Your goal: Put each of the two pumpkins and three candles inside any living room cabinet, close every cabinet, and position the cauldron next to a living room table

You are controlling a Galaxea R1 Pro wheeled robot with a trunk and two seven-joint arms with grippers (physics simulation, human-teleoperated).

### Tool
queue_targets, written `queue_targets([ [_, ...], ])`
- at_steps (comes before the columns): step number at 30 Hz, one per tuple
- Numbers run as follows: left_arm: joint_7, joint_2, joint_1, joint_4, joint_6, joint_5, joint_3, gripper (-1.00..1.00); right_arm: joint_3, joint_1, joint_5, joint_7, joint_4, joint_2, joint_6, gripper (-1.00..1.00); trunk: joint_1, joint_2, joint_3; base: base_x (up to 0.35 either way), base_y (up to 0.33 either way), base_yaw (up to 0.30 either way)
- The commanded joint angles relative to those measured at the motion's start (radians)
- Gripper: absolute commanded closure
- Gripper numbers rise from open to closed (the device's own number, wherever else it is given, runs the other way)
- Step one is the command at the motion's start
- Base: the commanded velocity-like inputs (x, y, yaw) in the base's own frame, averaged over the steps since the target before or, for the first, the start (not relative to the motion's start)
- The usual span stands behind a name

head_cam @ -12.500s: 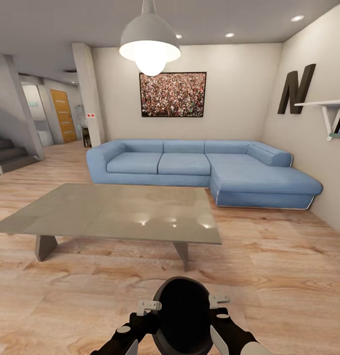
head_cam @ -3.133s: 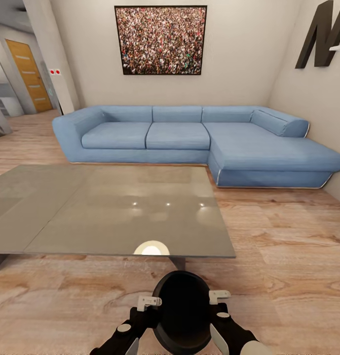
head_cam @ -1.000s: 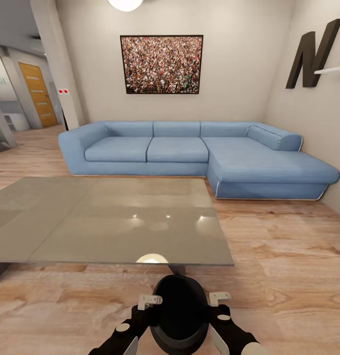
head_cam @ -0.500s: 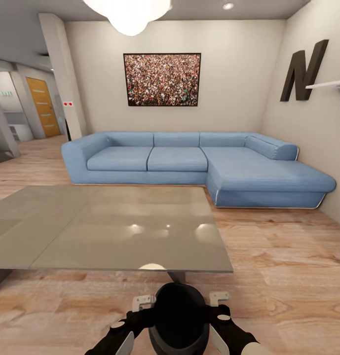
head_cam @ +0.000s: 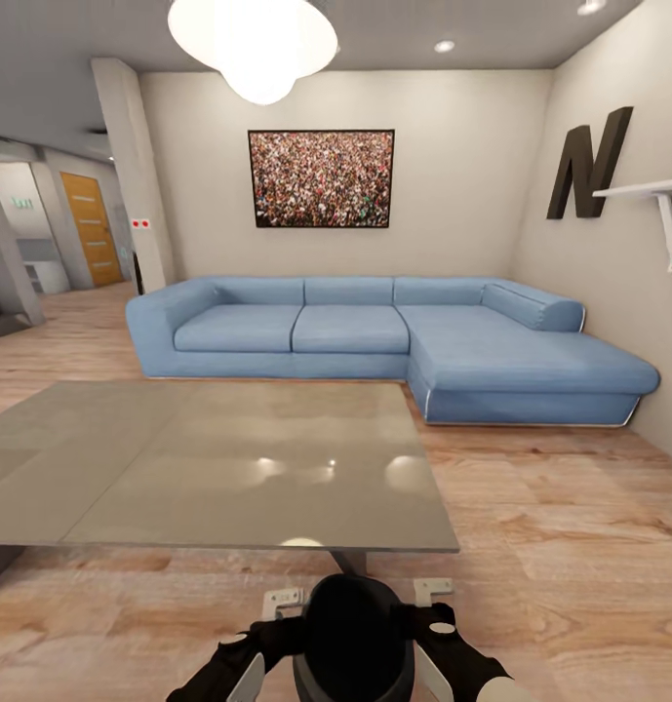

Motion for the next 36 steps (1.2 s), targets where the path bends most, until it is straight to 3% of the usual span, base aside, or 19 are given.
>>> queue_targets([
  [1, 0.000, 0.000, 0.000, -0.002, 0.012, 0.007, -0.002, -1.00, 0.006, -0.001, 0.001, -0.006, 0.001, 0.000, 0.000, -1.00, -0.004, 0.007, 0.002, 0.000, 0.000, 0.000],
  [27, -0.008, 0.002, -0.001, -0.003, 0.027, 0.008, -0.001, -1.00, 0.007, 0.000, 0.002, -0.003, 0.001, 0.000, -0.009, -1.00, -0.104, 0.189, 0.084, -0.065, 0.000, 0.000],
  [36, -0.008, 0.003, -0.001, -0.004, 0.027, 0.008, 0.000, -1.00, 0.009, -0.001, 0.002, -0.004, -0.002, 0.000, -0.008, -1.00, -0.138, 0.252, 0.112, -0.202, 0.000, 0.000],
])
